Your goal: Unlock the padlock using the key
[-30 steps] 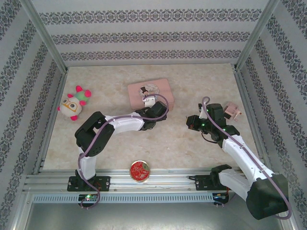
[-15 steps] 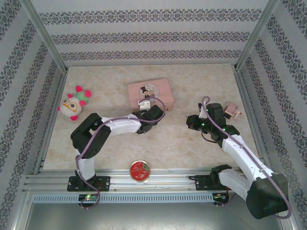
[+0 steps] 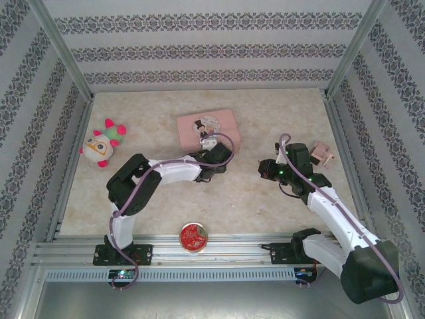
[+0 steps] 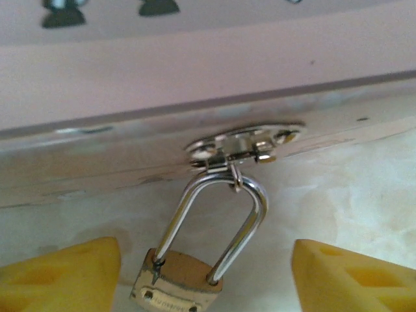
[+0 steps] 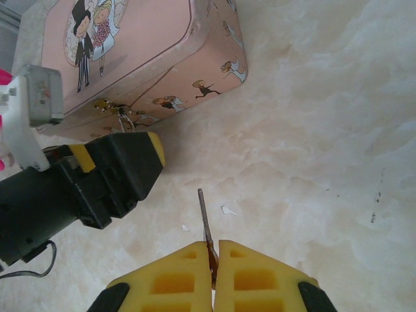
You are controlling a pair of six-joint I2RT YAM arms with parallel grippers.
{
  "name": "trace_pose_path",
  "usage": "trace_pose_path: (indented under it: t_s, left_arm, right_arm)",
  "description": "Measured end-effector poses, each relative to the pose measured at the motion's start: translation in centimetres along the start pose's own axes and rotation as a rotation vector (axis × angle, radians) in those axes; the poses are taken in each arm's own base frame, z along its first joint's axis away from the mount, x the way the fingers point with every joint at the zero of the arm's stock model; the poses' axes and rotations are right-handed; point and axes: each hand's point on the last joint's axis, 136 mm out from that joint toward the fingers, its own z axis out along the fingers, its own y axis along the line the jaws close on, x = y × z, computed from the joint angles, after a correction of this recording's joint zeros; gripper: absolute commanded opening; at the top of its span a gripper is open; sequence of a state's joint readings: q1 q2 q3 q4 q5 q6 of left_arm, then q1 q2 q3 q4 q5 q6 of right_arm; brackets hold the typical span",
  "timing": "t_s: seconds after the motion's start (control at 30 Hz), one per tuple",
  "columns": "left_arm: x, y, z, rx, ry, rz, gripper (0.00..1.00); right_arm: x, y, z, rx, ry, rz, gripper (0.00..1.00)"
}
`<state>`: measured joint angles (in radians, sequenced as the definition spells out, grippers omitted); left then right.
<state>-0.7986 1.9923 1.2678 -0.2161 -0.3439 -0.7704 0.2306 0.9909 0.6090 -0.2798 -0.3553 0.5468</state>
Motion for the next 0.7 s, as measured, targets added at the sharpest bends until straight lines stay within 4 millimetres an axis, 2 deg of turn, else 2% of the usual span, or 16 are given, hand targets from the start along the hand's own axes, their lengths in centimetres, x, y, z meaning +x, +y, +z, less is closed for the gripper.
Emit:
trace_pose_path:
  t_s: [0.1,0.43,0.7]
  left_arm:
    - [0.3,0.0,0.5,-0.008,0.007,0.023,0.60]
    - [0.4,0.6,1.9,-0.032,0.020,0.069,0.55]
    - [0.1,0.8,2.0,-0.033,0.019,0.084,0.50]
  right_arm:
    - [0.0,0.0,0.0,0.000,0.001,0.000,0.00]
    - [0.0,-0.1,0.3,0.004,0.007,0.003,0.00]
    - [-0.1,-0.1,0.5,0.003,0.006,0.002,0.00]
